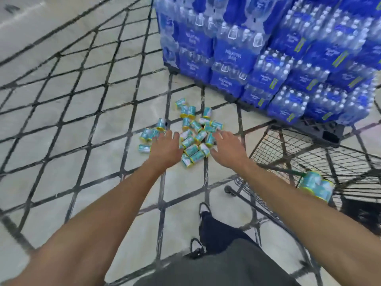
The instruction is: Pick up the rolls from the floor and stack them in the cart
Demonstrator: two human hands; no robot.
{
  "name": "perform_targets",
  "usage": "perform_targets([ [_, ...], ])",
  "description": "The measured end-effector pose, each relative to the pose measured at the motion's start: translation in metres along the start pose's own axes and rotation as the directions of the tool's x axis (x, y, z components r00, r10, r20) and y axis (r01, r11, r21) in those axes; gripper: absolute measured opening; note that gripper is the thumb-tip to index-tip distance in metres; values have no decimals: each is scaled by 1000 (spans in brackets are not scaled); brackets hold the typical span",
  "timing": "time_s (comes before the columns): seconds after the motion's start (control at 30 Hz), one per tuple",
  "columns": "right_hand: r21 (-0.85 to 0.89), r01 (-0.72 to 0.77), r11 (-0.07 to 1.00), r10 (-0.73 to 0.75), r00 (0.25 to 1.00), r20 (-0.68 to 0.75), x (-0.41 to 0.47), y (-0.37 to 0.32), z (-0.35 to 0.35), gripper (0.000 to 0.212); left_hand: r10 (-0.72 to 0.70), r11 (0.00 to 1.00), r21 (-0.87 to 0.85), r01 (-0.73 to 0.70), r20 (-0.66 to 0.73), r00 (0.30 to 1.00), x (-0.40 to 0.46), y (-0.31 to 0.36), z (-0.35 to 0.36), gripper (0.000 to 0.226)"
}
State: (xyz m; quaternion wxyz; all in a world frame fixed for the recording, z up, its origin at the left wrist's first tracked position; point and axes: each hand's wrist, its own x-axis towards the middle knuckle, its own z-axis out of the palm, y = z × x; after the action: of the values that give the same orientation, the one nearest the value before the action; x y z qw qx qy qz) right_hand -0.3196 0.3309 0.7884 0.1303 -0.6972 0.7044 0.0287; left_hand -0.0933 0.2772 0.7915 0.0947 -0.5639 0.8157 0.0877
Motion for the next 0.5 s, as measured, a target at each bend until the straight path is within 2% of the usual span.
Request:
perform_targets([
  [0.17,23,4,1000,-6,997,80,62,-42,33,65,-56,998,12,55,71,996,35,-63,26,72],
  [0.27,83,-22,996,12,993,122,106,-56,55,64,-68,998,8,67,112,991,70,-97,42,69],
  [0.33,125,-58,991,40,989,145,139,-60,73,62,-48,998,46,42,141,989,101,-114,50,67],
  [0.5,170,-196,966,128,930,345,217,-62,127,70,68,988,114,-105,293,954,179,-142,79,64],
])
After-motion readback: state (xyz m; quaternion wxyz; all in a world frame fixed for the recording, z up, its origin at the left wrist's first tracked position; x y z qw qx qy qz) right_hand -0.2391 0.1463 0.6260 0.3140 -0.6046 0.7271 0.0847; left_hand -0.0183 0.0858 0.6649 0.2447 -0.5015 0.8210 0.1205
